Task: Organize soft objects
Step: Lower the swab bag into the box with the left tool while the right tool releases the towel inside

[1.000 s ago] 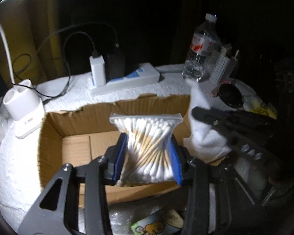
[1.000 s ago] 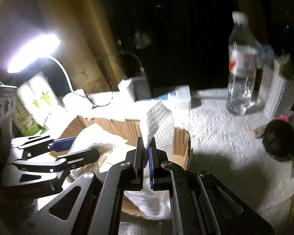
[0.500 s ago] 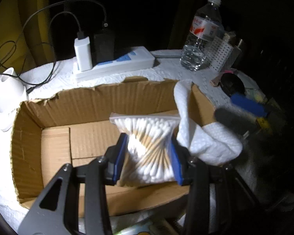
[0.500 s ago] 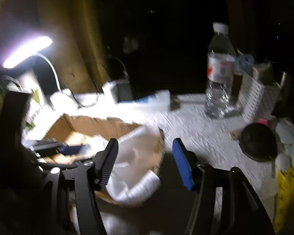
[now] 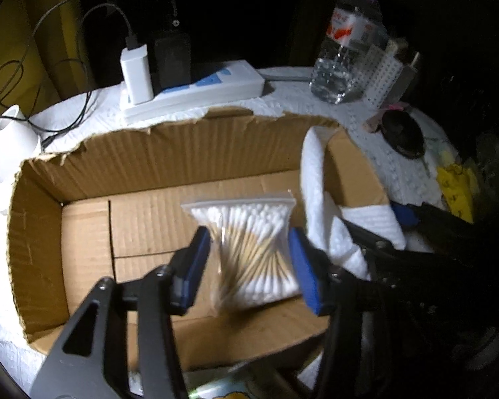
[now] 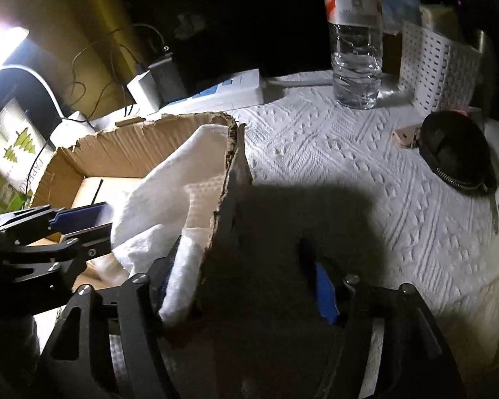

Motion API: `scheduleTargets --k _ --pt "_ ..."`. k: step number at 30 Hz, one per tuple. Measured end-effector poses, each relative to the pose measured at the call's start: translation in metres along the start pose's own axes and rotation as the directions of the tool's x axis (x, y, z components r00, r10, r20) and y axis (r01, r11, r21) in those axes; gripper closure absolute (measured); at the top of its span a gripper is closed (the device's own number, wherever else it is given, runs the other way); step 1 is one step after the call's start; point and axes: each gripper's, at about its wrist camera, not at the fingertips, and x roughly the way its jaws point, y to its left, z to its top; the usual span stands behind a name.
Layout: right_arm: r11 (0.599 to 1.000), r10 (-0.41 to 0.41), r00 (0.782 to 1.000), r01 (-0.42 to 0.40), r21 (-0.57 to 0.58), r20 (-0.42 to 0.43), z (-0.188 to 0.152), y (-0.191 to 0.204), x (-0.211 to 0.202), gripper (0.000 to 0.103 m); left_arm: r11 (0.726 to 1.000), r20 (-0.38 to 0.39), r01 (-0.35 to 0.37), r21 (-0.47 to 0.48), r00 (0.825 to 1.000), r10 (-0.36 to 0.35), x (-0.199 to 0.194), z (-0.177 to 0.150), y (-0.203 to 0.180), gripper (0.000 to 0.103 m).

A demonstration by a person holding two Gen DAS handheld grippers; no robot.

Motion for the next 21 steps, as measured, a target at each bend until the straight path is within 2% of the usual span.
scheduleTargets --k 2,7,11,21 --pt "1.000 -0.022 1.000 0.022 -0.007 0.015 0.000 0.002 -0.005 0.034 1.000 0.011 -0.007 0.004 1.000 0.007 -0.006 0.000 0.000 0.050" --pt "1.000 -0.011 0.998 0.010 0.007 0.066 0.003 0.002 -0.027 0.034 1.000 0.037 -0.012 -0.008 0.999 0.012 -0.022 -0.003 0.004 0.041" --pt "1.000 -0.019 0.995 0.020 -0.006 0.103 0.004 0.007 -0.048 0.034 1.000 0.063 -0.012 -0.005 0.998 0.012 -0.037 -0.005 0.005 0.037" --pt "1.000 -0.013 0.991 0.016 -0.021 0.134 -0.006 0.025 -0.082 0.034 1.000 0.112 -0.006 -0.015 0.994 0.007 -0.072 -0.025 0.010 0.035"
